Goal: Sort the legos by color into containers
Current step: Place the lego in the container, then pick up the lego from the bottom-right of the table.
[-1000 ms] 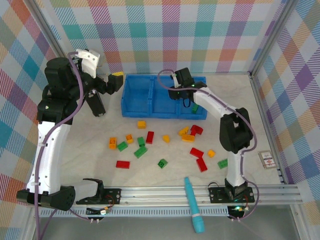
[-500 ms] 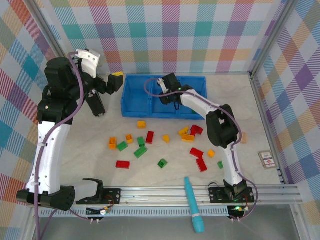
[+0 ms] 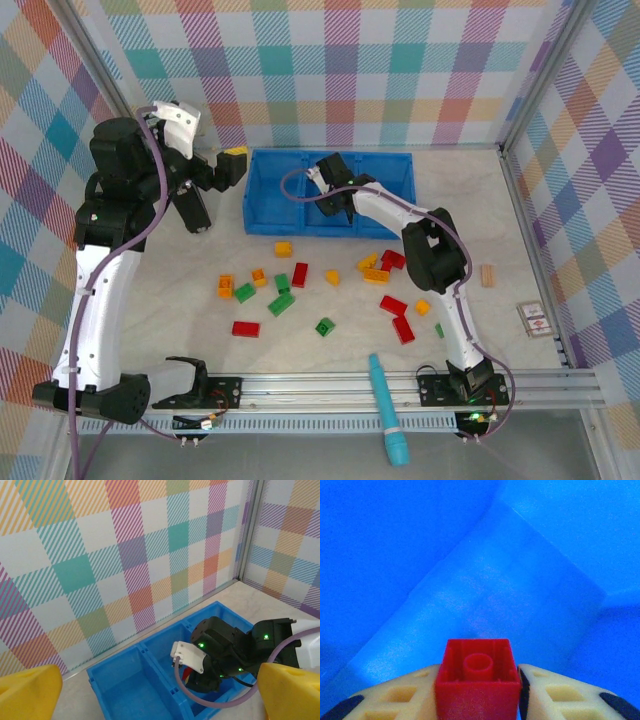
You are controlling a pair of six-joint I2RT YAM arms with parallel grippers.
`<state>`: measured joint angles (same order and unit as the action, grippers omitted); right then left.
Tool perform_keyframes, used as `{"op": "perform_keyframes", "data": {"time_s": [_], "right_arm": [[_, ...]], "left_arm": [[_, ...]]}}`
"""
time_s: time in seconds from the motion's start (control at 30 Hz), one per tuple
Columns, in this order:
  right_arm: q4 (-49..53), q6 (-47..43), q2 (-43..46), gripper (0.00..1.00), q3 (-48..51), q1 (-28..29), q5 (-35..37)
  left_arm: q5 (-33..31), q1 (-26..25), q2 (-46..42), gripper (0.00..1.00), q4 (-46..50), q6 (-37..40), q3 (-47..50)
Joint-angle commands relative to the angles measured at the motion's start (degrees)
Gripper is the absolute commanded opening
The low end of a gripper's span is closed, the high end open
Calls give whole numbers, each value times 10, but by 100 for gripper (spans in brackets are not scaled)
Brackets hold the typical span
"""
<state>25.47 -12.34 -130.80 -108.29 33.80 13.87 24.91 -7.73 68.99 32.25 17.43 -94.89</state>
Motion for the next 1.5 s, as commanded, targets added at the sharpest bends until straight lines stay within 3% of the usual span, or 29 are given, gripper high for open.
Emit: {"op": "perform_keyframes", "data": {"time_s": [0.0,0.27,0.5,0.77,0.97,1.17,1.3,1.47], "right_arm": [[8,-6,8,47,-13,4,-2],[32,16,67,46,-18,6,-11],[120,98,188,45,46,5,39],[186,286,421,52,312,5,67],[228,511,634,54,524,5,19],[285,710,772,59,659,5,10],[278,768,791,64,700,4,11],[266,796,738,69,698,-3,16]], "left_arm": [[10,5,-14,100,-25,0,5],[13,4,-22,100,-35,-9,9],[7,5,-32,100,-44,-12,18],[6,5,-49,100,-56,-13,33],[4,5,-46,100,-58,-13,34],[-1,5,-48,100,-59,-11,37],[3,5,-46,100,-61,-12,37],[-1,5,-48,100,-58,-11,37]]}}
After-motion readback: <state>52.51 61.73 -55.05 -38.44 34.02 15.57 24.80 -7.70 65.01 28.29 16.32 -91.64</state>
